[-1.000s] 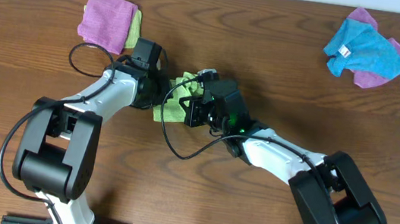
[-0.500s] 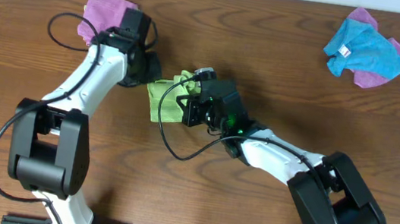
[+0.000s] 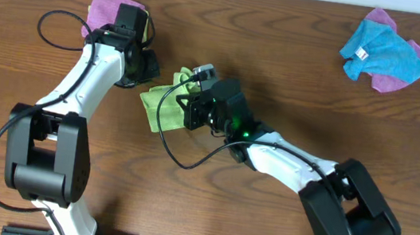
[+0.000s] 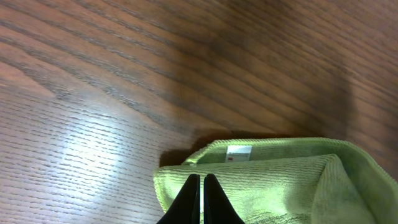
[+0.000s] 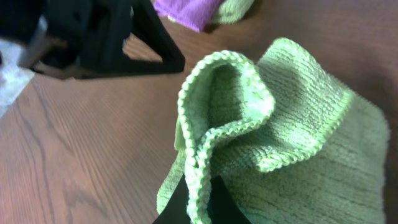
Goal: Fold the cloth
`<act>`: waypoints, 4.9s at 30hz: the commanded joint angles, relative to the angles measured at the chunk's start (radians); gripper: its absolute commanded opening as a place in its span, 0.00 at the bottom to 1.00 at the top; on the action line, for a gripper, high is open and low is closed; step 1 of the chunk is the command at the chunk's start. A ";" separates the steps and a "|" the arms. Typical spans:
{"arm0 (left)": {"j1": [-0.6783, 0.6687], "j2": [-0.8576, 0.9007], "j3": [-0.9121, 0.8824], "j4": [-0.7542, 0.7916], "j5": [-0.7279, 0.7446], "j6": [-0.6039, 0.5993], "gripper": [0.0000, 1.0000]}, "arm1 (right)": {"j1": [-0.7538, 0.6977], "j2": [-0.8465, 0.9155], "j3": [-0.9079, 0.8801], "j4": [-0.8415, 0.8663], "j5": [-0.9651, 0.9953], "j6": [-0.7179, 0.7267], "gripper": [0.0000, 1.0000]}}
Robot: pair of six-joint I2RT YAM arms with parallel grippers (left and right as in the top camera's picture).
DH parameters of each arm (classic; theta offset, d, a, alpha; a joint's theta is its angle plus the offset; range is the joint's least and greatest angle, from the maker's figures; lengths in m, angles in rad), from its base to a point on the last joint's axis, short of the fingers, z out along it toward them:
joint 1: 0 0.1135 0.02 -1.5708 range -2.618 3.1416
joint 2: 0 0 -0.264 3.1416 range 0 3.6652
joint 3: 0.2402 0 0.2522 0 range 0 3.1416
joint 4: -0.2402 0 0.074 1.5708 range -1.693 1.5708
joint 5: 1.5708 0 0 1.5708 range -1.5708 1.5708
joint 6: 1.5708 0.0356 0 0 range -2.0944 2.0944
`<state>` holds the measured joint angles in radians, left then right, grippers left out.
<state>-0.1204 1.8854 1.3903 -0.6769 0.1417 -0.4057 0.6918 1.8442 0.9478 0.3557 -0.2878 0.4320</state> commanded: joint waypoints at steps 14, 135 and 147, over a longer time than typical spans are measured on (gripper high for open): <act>0.055 0.006 0.021 -0.007 -0.019 0.018 0.06 | 0.110 0.021 0.018 0.000 -0.043 -0.022 0.31; 0.175 -0.573 -0.875 0.454 0.488 -0.338 0.94 | -0.436 -1.818 -0.537 -1.345 0.187 0.001 0.99; 0.074 -0.385 -0.881 0.735 0.475 -0.481 0.92 | -0.436 -1.818 -0.537 -1.345 0.187 0.001 0.99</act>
<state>-0.0349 1.4681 0.5121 0.0399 0.6182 -0.8364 0.2668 0.0345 0.4152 -0.9874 -0.1112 0.4179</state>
